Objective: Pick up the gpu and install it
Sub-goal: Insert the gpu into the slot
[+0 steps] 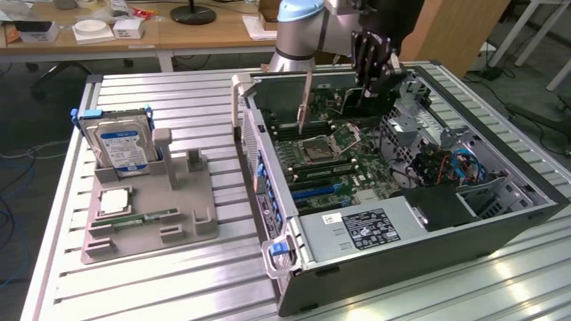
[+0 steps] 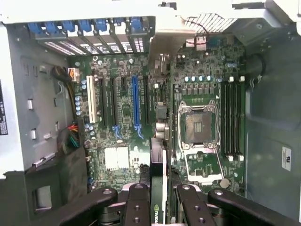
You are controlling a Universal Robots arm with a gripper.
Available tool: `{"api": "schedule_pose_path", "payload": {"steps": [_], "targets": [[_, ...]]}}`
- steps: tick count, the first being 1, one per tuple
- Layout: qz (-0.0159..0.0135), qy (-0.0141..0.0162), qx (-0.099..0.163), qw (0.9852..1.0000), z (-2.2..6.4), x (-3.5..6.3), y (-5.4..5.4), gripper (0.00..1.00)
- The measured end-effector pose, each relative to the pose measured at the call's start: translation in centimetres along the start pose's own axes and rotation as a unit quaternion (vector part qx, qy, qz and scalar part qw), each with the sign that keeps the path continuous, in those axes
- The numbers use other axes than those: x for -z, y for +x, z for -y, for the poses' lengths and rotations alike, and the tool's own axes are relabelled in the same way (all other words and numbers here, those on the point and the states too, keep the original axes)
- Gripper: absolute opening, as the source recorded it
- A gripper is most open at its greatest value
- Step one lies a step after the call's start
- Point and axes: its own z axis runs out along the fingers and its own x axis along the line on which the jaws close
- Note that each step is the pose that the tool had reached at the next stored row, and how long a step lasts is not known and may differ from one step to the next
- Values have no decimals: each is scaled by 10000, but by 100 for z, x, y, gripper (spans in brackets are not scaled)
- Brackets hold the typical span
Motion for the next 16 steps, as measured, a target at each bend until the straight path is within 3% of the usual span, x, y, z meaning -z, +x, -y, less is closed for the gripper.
{"api": "schedule_pose_path", "payload": {"steps": [4,7,16], "targets": [[7,12,10,10000,-2,-63,11,26],[7,-6,17,10000,-6,-118,18,26],[9,-11,73,10000,-47,-229,27,26]]}}
